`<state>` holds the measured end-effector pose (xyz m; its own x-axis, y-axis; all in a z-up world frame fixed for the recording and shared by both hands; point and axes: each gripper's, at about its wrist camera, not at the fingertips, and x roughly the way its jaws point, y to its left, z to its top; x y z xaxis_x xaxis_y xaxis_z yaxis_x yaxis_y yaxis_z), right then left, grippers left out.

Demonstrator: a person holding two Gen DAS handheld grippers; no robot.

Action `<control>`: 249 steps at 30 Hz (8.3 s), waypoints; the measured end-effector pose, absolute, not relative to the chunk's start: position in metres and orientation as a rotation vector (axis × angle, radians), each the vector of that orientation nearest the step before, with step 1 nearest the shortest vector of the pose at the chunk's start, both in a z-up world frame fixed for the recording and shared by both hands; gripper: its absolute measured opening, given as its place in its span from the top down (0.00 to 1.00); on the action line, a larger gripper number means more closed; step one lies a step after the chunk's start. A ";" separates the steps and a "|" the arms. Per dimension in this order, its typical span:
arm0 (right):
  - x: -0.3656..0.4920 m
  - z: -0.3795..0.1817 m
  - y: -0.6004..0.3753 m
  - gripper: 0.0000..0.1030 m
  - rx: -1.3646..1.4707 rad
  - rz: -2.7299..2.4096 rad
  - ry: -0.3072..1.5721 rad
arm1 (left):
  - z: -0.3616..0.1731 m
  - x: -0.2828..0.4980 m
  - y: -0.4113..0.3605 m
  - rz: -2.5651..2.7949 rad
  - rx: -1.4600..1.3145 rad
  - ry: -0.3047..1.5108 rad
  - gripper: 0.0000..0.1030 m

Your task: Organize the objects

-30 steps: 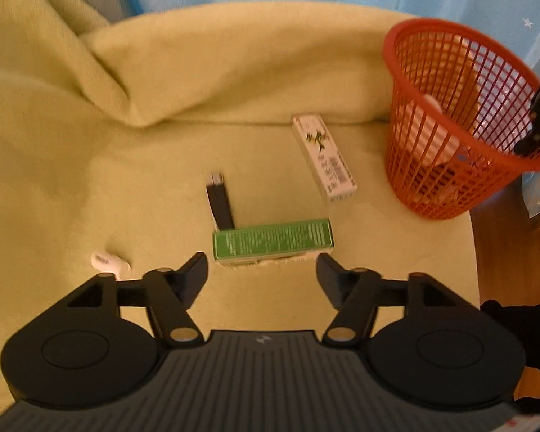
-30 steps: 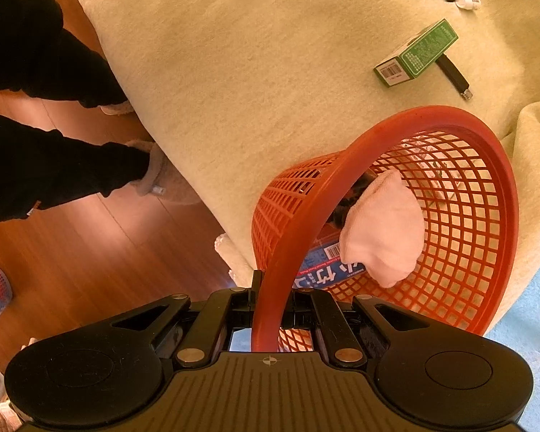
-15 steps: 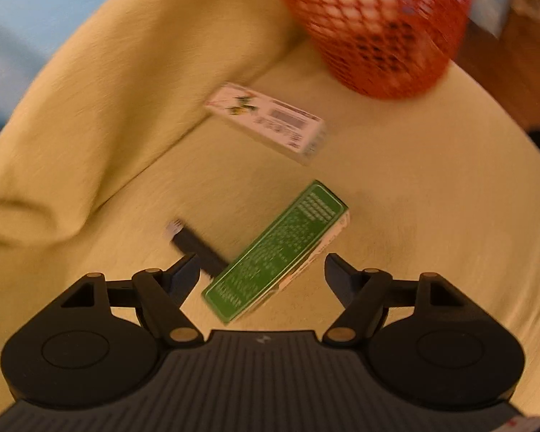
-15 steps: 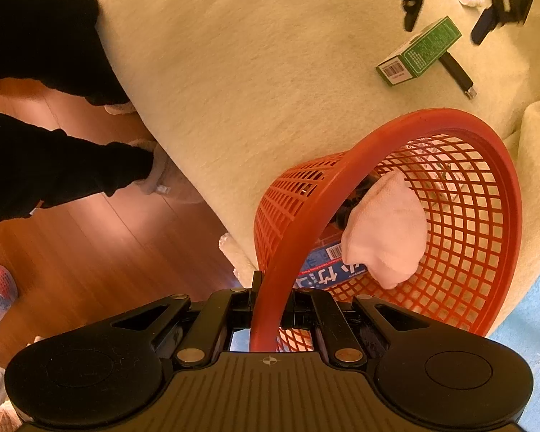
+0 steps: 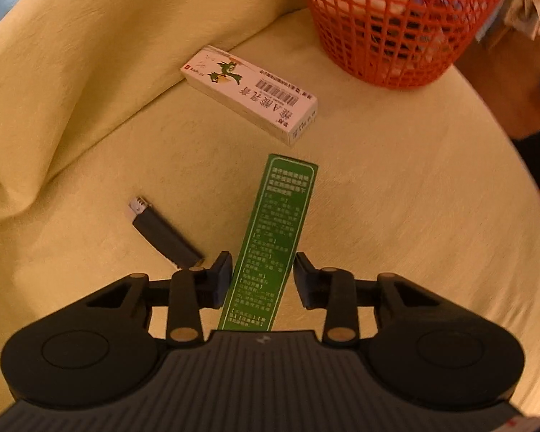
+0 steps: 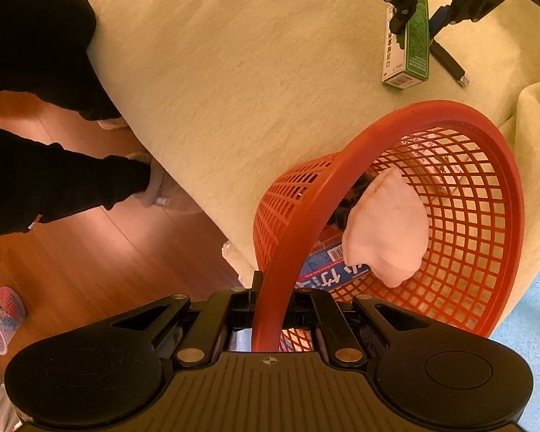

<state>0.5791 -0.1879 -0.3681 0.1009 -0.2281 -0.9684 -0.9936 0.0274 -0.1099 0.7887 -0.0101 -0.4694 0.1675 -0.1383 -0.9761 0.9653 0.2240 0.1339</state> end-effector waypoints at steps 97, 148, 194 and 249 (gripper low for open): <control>0.577 -0.371 -0.186 0.98 -1.424 0.970 1.300 | -0.436 0.823 -0.051 -0.646 0.254 1.090 0.43; 0.577 -0.373 -0.190 0.98 -1.383 0.951 1.313 | -0.489 0.811 -0.040 -0.633 0.431 1.162 0.63; 0.574 -0.366 -0.161 0.95 -1.629 0.976 1.185 | -0.322 0.770 0.018 -0.586 0.247 1.045 0.69; 0.581 -0.355 -0.158 0.95 -1.669 0.991 1.117 | -0.278 0.769 -0.038 -0.797 0.160 0.997 0.67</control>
